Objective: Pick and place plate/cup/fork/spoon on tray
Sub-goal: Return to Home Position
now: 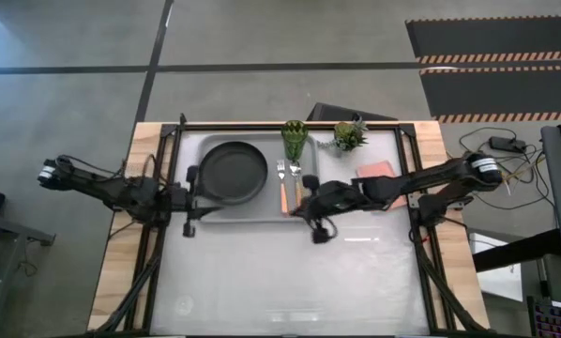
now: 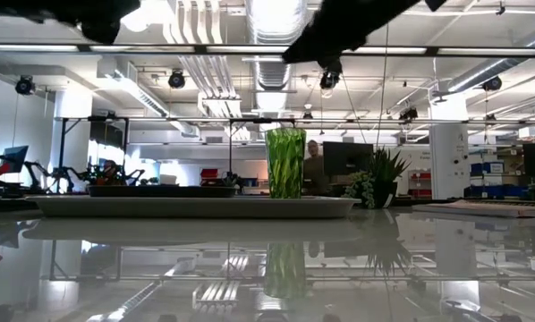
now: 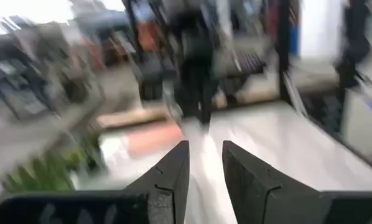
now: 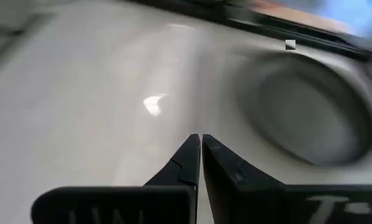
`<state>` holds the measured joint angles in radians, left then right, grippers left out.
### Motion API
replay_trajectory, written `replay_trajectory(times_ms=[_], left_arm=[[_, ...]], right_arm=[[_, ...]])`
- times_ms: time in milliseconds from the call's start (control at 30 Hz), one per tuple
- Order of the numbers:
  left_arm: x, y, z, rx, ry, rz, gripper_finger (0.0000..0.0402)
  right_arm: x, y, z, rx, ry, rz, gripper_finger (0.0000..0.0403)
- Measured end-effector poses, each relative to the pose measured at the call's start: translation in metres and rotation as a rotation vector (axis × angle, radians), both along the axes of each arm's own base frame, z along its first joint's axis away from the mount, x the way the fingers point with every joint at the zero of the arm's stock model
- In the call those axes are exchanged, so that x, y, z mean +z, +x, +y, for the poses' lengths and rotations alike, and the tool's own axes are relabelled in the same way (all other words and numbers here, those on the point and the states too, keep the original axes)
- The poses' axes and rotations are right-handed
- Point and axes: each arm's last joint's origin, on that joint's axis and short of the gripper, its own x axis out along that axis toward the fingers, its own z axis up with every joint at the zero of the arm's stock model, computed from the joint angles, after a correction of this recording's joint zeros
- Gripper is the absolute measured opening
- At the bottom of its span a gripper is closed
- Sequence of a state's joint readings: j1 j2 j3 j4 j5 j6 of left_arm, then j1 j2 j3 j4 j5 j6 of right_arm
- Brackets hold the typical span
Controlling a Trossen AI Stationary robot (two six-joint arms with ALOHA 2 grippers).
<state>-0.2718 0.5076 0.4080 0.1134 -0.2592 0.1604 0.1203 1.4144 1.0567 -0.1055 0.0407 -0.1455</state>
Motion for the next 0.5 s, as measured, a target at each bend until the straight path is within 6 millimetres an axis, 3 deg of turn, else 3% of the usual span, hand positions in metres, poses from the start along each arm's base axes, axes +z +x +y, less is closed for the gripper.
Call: replay_trajectory(times_ms=[167, 367, 500], left_arm=[[-0.013, -0.019, 0.004, 0.006, -0.105, 0.098, 0.0072], [-0.035, -0.028, 0.007, -0.003, -0.077, 0.095, 0.0013], [-0.047, -0.033, 0.008, -0.012, -0.083, 0.074, 0.0005]], right_arm=[[0.000, -0.031, -0.006, 0.250, 0.071, -0.059, 0.0009], [-0.014, -0.071, -0.031, 0.232, 0.062, -0.198, 0.0009], [-0.018, -0.096, -0.047, 0.165, 0.051, -0.254, 0.0009]])
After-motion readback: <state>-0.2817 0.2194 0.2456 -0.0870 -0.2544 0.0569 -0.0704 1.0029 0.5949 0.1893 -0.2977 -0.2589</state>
